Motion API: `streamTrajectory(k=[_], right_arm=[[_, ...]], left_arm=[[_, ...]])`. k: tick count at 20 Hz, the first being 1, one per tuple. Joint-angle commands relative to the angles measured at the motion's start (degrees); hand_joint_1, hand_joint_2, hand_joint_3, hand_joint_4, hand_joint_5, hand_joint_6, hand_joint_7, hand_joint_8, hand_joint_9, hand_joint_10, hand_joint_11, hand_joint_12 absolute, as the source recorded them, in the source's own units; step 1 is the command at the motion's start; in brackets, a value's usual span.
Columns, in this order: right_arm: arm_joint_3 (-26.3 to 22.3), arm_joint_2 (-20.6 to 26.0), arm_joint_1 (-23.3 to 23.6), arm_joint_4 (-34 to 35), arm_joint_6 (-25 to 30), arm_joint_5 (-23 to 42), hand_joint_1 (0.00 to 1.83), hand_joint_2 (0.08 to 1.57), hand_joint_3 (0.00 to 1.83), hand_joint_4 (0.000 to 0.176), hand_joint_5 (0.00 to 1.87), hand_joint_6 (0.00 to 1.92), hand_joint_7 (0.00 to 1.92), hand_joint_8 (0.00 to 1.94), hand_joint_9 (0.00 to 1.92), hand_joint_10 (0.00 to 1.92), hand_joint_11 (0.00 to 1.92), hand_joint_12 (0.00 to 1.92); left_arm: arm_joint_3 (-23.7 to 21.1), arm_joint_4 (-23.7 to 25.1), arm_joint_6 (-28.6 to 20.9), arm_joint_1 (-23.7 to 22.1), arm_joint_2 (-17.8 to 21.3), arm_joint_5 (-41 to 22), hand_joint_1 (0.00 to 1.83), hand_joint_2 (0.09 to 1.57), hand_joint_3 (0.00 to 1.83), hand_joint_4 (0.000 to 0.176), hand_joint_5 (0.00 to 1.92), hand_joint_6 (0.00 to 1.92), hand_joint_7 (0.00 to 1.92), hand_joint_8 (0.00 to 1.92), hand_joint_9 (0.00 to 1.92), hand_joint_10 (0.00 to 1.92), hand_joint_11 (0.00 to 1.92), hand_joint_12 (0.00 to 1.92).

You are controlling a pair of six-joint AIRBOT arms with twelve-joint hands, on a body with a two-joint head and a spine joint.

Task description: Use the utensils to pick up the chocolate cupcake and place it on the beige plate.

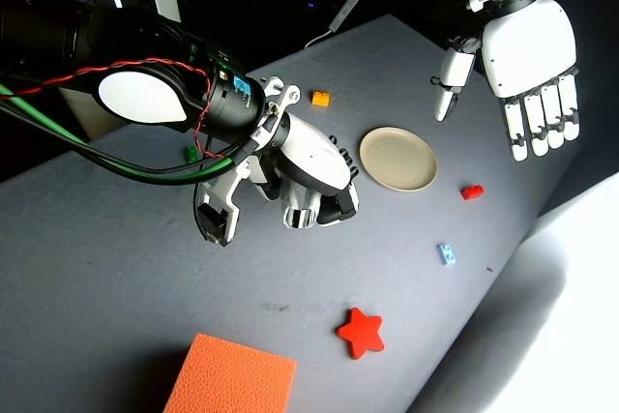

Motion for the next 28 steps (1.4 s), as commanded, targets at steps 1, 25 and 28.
streamTrajectory(k=[1,25,28], right_arm=[[0.0,0.2,0.2,0.0,-0.4,5.4,1.02,1.08,0.0,0.0,0.5,0.79,0.47,1.38,0.46,1.59,0.5,1.9],[0.0,0.4,1.2,0.0,-0.4,5.2,1.34,1.21,0.0,0.0,0.74,1.18,0.78,1.31,0.82,1.52,0.84,1.66],[0.0,0.5,1.8,0.0,0.3,4.3,1.35,1.22,0.0,0.0,0.72,1.21,0.74,1.36,0.76,1.58,0.81,1.68]], left_arm=[[0.1,3.8,0.3,-0.4,0.3,-2.0,0.08,1.1,0.0,0.0,0.05,0.0,0.01,0.0,0.0,0.0,0.0,0.0],[0.1,3.7,0.4,-0.4,0.3,-2.0,0.06,1.1,0.0,0.0,0.05,0.0,0.03,0.0,0.01,0.0,0.0,0.0],[0.1,3.7,0.4,-0.4,0.3,-2.0,0.08,1.09,0.0,0.0,0.05,0.0,0.03,0.0,0.01,0.0,0.0,0.0]])
